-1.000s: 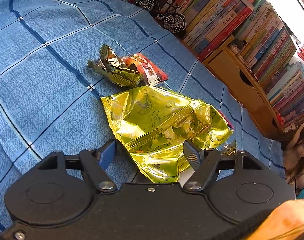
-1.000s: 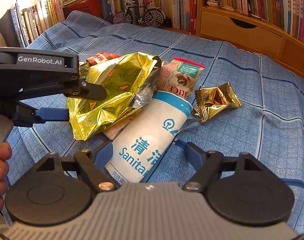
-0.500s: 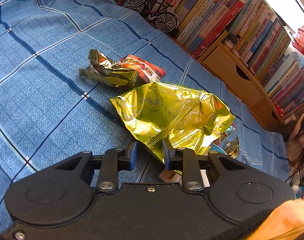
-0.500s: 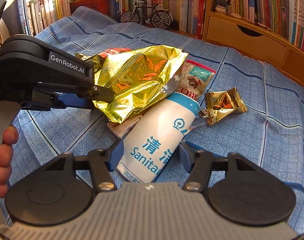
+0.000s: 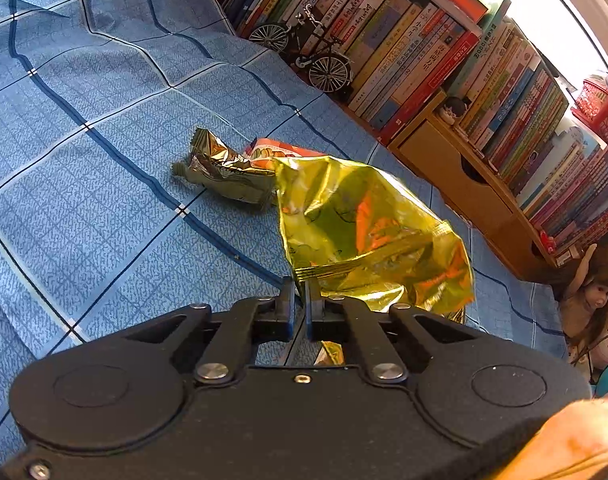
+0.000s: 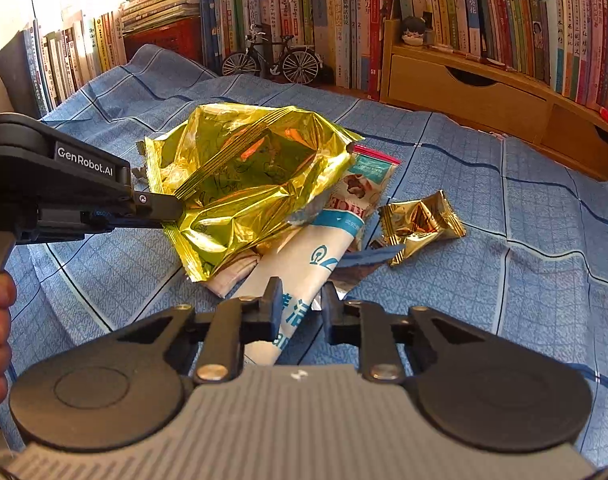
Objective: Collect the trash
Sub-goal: 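Grasp the large gold foil bag with left tool while right tool grasps the white tube, then carry the gold foil bag and white tube with both tools over the black bin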
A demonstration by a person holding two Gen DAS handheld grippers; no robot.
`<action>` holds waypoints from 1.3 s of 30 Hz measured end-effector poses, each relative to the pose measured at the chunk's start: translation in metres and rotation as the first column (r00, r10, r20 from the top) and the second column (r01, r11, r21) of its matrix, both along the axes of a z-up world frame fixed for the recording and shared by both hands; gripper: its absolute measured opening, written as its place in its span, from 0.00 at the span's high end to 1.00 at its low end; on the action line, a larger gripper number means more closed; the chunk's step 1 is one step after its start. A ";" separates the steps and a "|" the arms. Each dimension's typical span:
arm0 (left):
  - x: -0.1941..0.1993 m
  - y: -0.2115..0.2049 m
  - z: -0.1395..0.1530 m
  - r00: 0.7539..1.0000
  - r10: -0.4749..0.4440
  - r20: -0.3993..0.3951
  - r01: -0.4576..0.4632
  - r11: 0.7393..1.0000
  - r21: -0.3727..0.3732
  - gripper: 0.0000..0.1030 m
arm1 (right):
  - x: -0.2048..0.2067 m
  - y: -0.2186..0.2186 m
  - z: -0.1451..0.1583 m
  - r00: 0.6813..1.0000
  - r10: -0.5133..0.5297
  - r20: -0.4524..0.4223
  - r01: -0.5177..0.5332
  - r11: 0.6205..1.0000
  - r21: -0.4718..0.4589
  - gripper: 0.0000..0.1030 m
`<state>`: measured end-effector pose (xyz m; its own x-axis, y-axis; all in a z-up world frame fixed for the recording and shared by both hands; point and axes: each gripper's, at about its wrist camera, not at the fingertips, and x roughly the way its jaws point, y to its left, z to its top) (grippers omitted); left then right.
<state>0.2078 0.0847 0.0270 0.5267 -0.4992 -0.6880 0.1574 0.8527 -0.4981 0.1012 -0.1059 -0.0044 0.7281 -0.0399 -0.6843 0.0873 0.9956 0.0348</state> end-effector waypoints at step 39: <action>-0.067 0.072 0.030 0.951 0.297 0.086 -0.297 0.955 -0.004 0.99 | -0.033 0.016 0.028 0.980 0.136 0.146 -0.140 0.990 0.012 0.96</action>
<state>0.1406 0.1571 0.0574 0.7064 -0.3054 -0.6385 -0.0625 0.8717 -0.4860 0.0682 -0.0900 0.0237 0.8168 0.0819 -0.5711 -0.0583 0.9965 0.0594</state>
